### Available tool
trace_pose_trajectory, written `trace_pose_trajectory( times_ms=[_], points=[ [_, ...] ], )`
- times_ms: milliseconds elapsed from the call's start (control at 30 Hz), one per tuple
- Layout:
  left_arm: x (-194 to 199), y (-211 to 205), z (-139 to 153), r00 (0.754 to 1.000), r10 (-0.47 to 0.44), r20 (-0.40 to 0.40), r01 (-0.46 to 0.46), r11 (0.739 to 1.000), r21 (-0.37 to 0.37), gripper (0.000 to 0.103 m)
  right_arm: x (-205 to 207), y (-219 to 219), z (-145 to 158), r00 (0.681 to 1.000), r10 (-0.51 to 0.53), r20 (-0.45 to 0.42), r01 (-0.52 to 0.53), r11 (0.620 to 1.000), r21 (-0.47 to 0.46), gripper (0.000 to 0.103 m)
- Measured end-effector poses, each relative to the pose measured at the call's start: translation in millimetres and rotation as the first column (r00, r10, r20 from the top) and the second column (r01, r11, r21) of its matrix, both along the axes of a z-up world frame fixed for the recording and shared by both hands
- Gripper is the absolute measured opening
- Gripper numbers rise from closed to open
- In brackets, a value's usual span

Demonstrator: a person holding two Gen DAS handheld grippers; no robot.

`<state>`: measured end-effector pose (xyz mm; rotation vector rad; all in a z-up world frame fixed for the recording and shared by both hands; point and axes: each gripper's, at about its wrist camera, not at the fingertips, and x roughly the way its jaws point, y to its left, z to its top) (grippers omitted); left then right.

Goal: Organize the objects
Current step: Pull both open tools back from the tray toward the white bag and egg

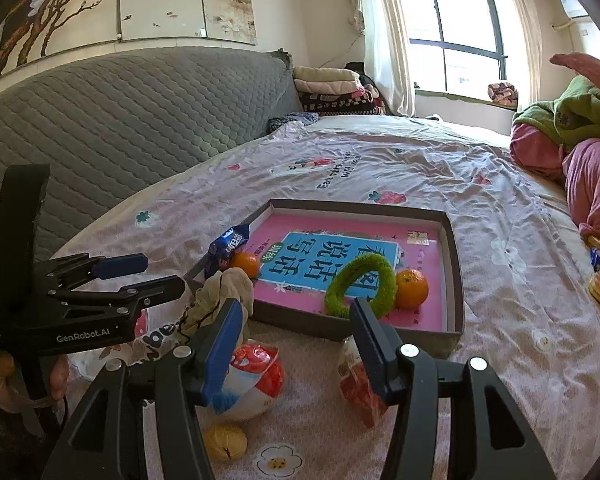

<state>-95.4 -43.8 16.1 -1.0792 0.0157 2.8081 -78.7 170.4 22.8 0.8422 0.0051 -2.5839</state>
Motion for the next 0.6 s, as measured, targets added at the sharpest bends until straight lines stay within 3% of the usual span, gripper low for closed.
trace_pose_trajectory(
  times_ms=[600],
  points=[
    [16.5,2.2,-5.3,1.0,-0.003,0.017,0.003,1.0,0.004,0.067,15.0,-3.2,-10.8,0.999,0.002,0.041,-0.003,1.0,0.002,0.056]
  ],
)
